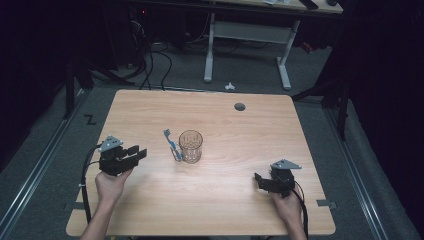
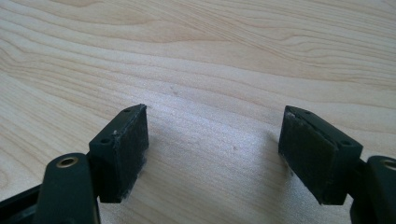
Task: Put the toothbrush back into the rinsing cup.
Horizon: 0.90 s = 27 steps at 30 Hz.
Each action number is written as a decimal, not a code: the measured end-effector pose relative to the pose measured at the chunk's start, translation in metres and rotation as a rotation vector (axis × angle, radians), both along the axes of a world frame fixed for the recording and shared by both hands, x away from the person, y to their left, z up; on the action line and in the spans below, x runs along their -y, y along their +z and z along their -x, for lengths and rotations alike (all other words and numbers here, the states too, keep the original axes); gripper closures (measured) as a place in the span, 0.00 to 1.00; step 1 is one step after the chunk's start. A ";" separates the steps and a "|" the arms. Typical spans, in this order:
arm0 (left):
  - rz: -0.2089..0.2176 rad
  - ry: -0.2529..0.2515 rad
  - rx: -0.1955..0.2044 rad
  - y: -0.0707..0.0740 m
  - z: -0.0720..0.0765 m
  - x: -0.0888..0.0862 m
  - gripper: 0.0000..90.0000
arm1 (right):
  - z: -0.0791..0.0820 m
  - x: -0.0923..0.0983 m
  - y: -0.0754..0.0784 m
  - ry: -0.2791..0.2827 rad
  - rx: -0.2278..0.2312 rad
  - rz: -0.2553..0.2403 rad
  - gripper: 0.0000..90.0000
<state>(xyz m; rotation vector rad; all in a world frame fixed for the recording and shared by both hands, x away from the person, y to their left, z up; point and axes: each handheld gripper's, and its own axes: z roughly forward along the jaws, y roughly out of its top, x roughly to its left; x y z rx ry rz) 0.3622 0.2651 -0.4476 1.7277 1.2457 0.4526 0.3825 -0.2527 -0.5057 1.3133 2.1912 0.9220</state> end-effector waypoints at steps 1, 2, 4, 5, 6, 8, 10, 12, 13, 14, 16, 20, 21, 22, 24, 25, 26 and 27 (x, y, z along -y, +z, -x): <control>-0.003 0.005 -0.002 -0.001 0.000 0.000 0.66 | 0.000 0.000 0.000 -0.001 -0.001 0.000 0.27; -0.003 0.005 -0.002 -0.001 0.000 0.000 0.66 | 0.000 0.000 0.000 -0.001 -0.001 0.000 0.27; -0.001 0.007 -0.006 -0.003 -0.001 -0.001 0.66 | 0.000 0.000 0.000 -0.002 0.000 0.000 0.27; 0.000 0.009 -0.010 -0.004 -0.001 -0.001 0.66 | 0.000 0.000 0.000 -0.001 -0.001 0.000 0.27; 0.000 0.011 -0.012 -0.005 -0.001 -0.001 0.65 | 0.000 0.000 0.000 -0.002 -0.001 0.000 0.27; 0.002 0.015 -0.019 -0.007 -0.001 -0.002 0.65 | 0.000 0.000 0.000 -0.002 0.000 0.000 0.27; 0.002 0.019 -0.022 -0.008 -0.002 -0.003 0.65 | 0.000 0.000 0.000 -0.002 -0.001 0.000 0.27; 0.001 0.022 -0.027 -0.010 -0.002 -0.004 0.65 | 0.000 0.000 0.000 -0.002 -0.001 0.000 0.27; 0.002 0.024 -0.029 -0.011 -0.002 -0.004 0.64 | 0.000 0.000 0.000 -0.002 -0.001 0.000 0.27; 0.002 0.026 -0.032 -0.011 -0.002 -0.004 0.64 | 0.000 0.000 0.000 -0.002 -0.001 0.000 0.27; 0.000 0.029 -0.038 -0.014 -0.003 -0.004 0.64 | 0.000 0.000 0.000 -0.002 -0.001 0.000 0.27; 0.001 0.037 -0.047 -0.018 -0.004 -0.005 0.63 | 0.000 0.000 0.000 -0.003 -0.001 -0.001 0.27; 0.000 0.039 -0.053 -0.019 -0.004 -0.005 0.63 | 0.000 0.000 0.000 -0.002 0.000 0.000 0.27; -0.005 0.040 -0.056 -0.020 -0.005 -0.004 0.63 | 0.000 0.000 0.000 -0.002 0.000 0.000 0.27; -0.010 0.039 -0.057 -0.021 -0.005 -0.004 0.62 | 0.000 0.000 0.000 -0.003 0.000 0.000 0.27; -0.012 0.040 -0.058 -0.021 -0.006 -0.003 0.62 | 0.000 0.000 0.000 -0.002 0.000 0.000 0.27; -0.013 0.040 -0.058 -0.021 -0.006 -0.003 0.62 | 0.000 0.000 0.000 -0.003 0.000 0.000 0.27; -0.016 0.040 -0.062 -0.022 -0.007 -0.003 0.62 | 0.000 0.000 0.000 -0.003 -0.001 0.000 0.27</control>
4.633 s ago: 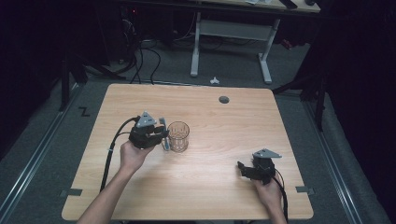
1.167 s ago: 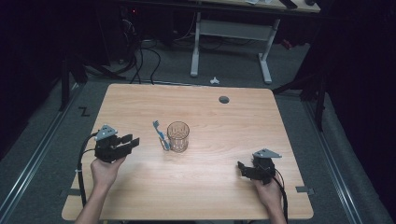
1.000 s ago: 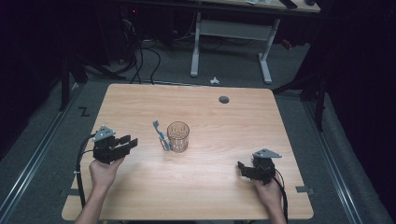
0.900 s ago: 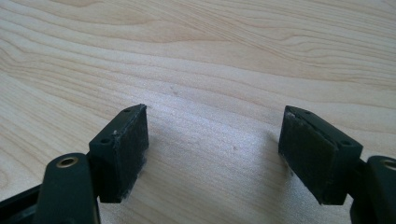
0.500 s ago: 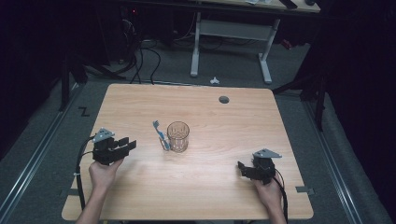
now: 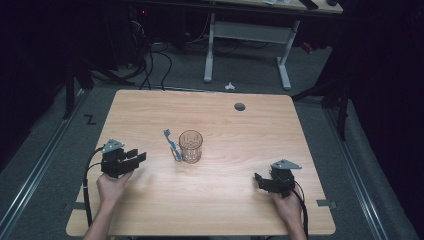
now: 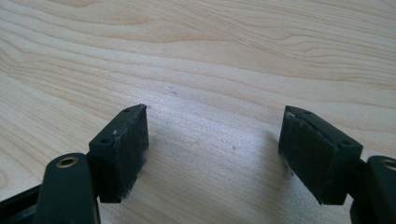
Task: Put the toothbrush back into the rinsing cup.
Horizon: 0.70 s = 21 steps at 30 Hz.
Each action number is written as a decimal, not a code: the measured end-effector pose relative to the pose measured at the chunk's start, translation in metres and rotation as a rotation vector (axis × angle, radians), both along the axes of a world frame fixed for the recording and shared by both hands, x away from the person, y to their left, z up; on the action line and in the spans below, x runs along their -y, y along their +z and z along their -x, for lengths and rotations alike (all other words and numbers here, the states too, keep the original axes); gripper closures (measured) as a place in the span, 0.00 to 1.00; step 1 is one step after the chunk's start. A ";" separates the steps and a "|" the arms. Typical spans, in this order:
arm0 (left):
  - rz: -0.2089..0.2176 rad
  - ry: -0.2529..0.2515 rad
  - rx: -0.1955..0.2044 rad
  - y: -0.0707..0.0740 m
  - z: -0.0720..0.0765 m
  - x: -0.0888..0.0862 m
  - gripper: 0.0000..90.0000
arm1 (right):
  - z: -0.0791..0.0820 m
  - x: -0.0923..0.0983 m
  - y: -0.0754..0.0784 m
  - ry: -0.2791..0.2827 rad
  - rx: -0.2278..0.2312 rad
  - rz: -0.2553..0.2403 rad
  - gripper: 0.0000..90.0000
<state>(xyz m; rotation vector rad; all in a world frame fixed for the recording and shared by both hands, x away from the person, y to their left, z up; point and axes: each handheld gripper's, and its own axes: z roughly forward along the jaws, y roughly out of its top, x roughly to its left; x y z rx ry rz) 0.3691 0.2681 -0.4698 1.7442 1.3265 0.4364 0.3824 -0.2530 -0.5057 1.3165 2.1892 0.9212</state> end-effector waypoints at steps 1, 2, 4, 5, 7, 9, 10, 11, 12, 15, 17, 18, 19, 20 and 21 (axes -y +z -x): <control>-0.004 0.000 -0.005 -0.001 -0.001 0.000 0.61 | 0.000 0.000 0.000 0.000 0.000 0.001 0.27; -0.010 0.001 -0.009 -0.002 -0.002 0.001 0.61 | 0.000 0.000 0.000 0.000 0.000 0.001 0.27; -0.014 0.000 -0.017 -0.005 -0.004 0.004 0.61 | 0.000 0.000 0.000 -0.001 0.000 0.000 0.27; -0.014 0.000 -0.017 -0.005 -0.004 0.004 0.61 | 0.000 0.000 0.000 -0.001 0.000 0.000 0.27; -0.020 -0.003 -0.022 -0.007 -0.005 0.006 0.61 | 0.000 0.000 0.000 -0.001 0.000 0.001 0.27; -0.027 -0.003 -0.025 -0.009 -0.007 0.008 0.60 | 0.000 0.000 0.000 -0.001 0.000 0.000 0.27; -0.031 -0.005 -0.029 -0.011 -0.009 0.010 0.60 | 0.000 0.000 0.000 -0.001 0.000 0.000 0.27; -0.035 -0.006 -0.032 -0.011 -0.009 0.010 0.60 | 0.000 0.000 0.000 -0.001 0.000 0.000 0.27; -0.039 -0.007 -0.034 -0.012 -0.010 0.011 0.60 | 0.000 0.000 0.000 -0.001 0.000 0.000 0.27; -0.039 -0.006 -0.037 -0.014 -0.011 0.013 0.60 | 0.000 0.000 0.000 -0.001 0.000 0.001 0.27; -0.043 -0.004 -0.039 -0.016 -0.012 0.014 0.60 | 0.000 0.000 0.000 -0.001 0.000 0.000 0.27; -0.045 -0.003 -0.042 -0.017 -0.013 0.015 0.60 | 0.000 0.000 0.000 -0.001 0.000 0.000 0.27; -0.052 -0.004 -0.046 -0.018 -0.014 0.016 0.60 | 0.000 0.000 0.000 -0.001 0.000 0.001 0.27; -0.055 -0.004 -0.049 -0.019 -0.015 0.017 0.60 | 0.000 0.000 0.000 0.000 0.000 0.001 0.27; -0.060 -0.006 -0.051 -0.020 -0.015 0.018 0.60 | 0.000 0.000 0.000 0.000 0.000 0.001 0.27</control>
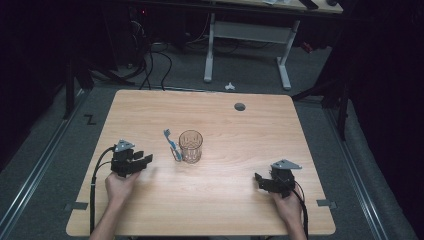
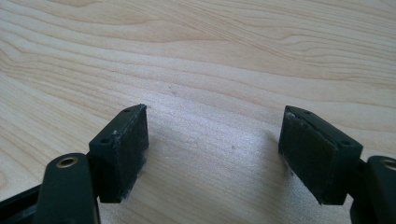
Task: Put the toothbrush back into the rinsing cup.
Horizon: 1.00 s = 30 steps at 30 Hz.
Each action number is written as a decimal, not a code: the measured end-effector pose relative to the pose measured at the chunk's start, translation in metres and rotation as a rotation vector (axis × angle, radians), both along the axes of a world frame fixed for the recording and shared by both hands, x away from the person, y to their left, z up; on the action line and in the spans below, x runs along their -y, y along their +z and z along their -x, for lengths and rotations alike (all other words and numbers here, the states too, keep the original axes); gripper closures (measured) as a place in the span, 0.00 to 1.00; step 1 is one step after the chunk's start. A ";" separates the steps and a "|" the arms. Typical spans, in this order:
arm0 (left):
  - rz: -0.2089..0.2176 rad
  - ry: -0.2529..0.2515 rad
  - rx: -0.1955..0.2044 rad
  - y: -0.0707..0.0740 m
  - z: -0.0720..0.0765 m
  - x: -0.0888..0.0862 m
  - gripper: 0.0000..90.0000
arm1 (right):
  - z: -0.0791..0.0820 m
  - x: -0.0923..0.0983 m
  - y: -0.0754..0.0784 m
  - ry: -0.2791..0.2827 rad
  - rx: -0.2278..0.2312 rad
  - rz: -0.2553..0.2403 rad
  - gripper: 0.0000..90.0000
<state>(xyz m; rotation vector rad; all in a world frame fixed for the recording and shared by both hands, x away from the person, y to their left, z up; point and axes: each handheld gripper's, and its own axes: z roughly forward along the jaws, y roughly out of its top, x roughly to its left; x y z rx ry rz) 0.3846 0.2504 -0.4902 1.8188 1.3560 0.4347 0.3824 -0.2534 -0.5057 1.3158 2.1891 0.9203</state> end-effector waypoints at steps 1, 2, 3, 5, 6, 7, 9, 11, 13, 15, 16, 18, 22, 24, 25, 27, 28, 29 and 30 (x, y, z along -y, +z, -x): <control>0.000 -0.001 -0.004 -0.001 -0.001 0.001 0.60 | 0.000 0.000 0.000 0.000 0.000 0.000 0.27; -0.002 -0.002 -0.006 -0.002 -0.001 0.001 0.60 | 0.000 0.000 0.000 0.000 0.000 0.000 0.27; -0.004 -0.002 -0.007 -0.003 -0.002 0.002 0.60 | 0.000 0.000 0.000 0.000 0.000 0.000 0.27; -0.006 -0.004 -0.013 -0.005 -0.003 0.004 0.60 | 0.000 0.000 0.000 0.000 0.000 0.000 0.27; -0.010 -0.003 -0.015 -0.006 -0.004 0.005 0.60 | 0.000 0.000 0.000 0.000 0.000 0.000 0.27; -0.015 -0.003 -0.019 -0.007 -0.005 0.005 0.60 | 0.000 0.000 0.000 0.000 0.000 0.000 0.27; -0.025 -0.004 -0.026 -0.010 -0.006 0.007 0.59 | 0.000 0.000 0.000 0.000 0.000 0.000 0.27; -0.037 -0.007 -0.030 -0.012 -0.007 0.009 0.59 | 0.000 0.000 0.000 0.000 0.000 0.000 0.27; -0.044 -0.009 -0.033 -0.014 -0.007 0.010 0.59 | 0.000 0.000 0.000 0.000 0.000 0.000 0.27; -0.051 -0.008 -0.029 -0.015 -0.008 0.012 0.58 | 0.000 0.000 0.000 0.000 0.000 0.000 0.27; -0.053 -0.010 -0.027 -0.016 -0.008 0.013 0.58 | 0.000 0.000 0.000 0.000 0.000 0.000 0.27; -0.059 -0.012 -0.023 -0.016 -0.008 0.014 0.57 | 0.000 0.000 0.000 0.000 0.000 0.000 0.27; -0.075 -0.006 -0.012 -0.017 -0.008 0.015 0.57 | 0.000 0.000 0.000 -0.001 0.000 0.000 0.27; -0.087 -0.003 -0.005 -0.017 -0.008 0.016 0.56 | 0.000 0.000 0.000 -0.001 0.000 0.000 0.27; -0.092 -0.004 -0.003 -0.018 -0.008 0.016 0.55 | 0.000 0.000 0.000 -0.001 0.000 0.000 0.27; -0.106 -0.003 0.004 -0.018 -0.008 0.017 0.54 | 0.000 0.000 0.000 -0.001 0.000 0.000 0.27; -0.111 0.000 0.008 -0.018 -0.008 0.018 0.53 | 0.000 0.000 0.000 -0.001 0.000 0.000 0.27; -0.116 0.002 0.014 -0.019 -0.008 0.019 0.53 | 0.000 0.000 0.000 -0.001 0.000 0.000 0.27; -0.121 0.008 0.027 -0.020 -0.007 0.020 0.52 | 0.000 0.000 0.000 -0.001 0.000 0.000 0.27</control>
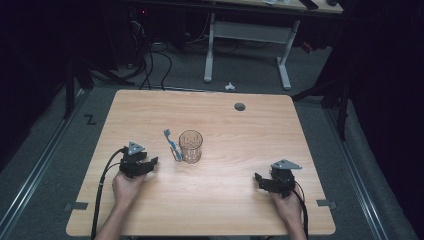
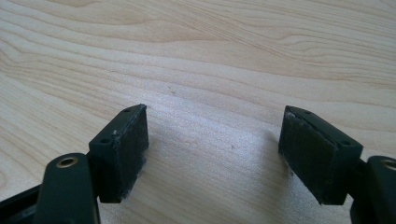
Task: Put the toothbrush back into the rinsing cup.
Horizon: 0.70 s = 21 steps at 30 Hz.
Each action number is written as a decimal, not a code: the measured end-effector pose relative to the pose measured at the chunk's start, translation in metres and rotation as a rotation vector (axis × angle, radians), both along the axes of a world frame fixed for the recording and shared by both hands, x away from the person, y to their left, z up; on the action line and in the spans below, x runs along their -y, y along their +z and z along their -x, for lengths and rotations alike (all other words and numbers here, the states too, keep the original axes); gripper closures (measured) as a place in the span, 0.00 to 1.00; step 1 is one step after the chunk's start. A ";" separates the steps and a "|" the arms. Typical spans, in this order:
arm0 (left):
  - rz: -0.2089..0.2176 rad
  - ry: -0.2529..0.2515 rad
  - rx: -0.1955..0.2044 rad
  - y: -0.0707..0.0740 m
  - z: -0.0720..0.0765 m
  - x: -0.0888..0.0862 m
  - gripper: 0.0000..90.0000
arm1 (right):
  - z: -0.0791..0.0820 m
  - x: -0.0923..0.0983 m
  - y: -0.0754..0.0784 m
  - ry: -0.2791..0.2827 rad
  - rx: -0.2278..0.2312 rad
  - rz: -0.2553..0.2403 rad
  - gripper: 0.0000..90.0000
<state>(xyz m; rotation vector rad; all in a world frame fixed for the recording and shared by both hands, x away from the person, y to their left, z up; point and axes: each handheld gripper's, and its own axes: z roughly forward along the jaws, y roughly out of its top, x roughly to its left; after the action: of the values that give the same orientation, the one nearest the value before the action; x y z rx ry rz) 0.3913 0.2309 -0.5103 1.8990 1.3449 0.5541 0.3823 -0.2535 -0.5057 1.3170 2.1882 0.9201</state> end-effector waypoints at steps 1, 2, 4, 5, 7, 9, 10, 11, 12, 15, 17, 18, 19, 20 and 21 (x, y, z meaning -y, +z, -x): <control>-0.001 0.004 0.003 0.000 0.000 0.000 0.52 | 0.000 0.000 0.000 0.000 0.000 0.000 0.27; -0.005 0.008 0.004 0.000 0.001 0.001 0.52 | 0.000 0.000 0.000 0.000 0.000 0.001 0.27; -0.016 0.008 0.005 0.000 0.001 0.002 0.50 | 0.000 0.000 0.000 0.000 0.001 0.001 0.27; -0.016 0.008 0.005 0.000 0.001 0.002 0.50 | 0.000 0.000 0.000 0.000 0.001 0.001 0.27; -0.029 0.003 0.005 0.000 0.001 0.003 0.49 | 0.000 0.000 0.000 0.000 0.000 0.001 0.27; -0.051 -0.003 0.007 -0.001 0.001 0.005 0.47 | 0.000 0.000 0.000 0.000 0.000 0.001 0.27; -0.056 -0.005 0.007 -0.001 0.001 0.006 0.45 | 0.000 0.000 0.000 0.000 0.001 0.001 0.27; -0.055 -0.004 0.006 -0.001 0.001 0.006 0.44 | 0.000 0.000 0.000 0.000 0.001 0.001 0.27; -0.053 -0.001 0.005 -0.001 0.001 0.006 0.43 | 0.000 0.000 0.000 0.000 0.001 0.001 0.27; -0.054 0.004 0.004 -0.001 0.001 0.006 0.42 | 0.000 0.000 0.000 0.000 0.001 0.001 0.27; -0.054 0.005 0.003 -0.001 0.001 0.006 0.42 | 0.000 0.000 0.000 0.000 0.001 0.001 0.27; -0.054 0.005 0.003 -0.001 0.001 0.006 0.41 | 0.000 0.000 0.000 0.000 0.001 0.001 0.27; -0.055 0.006 0.003 -0.001 0.001 0.006 0.41 | 0.000 0.000 0.000 0.000 0.001 0.001 0.27; -0.055 0.006 0.002 -0.001 0.001 0.006 0.41 | 0.000 0.000 0.000 0.000 0.001 0.001 0.27; -0.055 0.005 0.002 -0.001 0.001 0.006 0.41 | 0.000 0.000 0.000 0.000 0.001 0.001 0.27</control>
<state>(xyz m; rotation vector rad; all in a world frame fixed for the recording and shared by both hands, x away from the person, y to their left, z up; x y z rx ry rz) 0.3901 0.2248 -0.5109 1.9389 1.3466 0.6013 0.3823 -0.2536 -0.5058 1.3162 2.1876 0.9195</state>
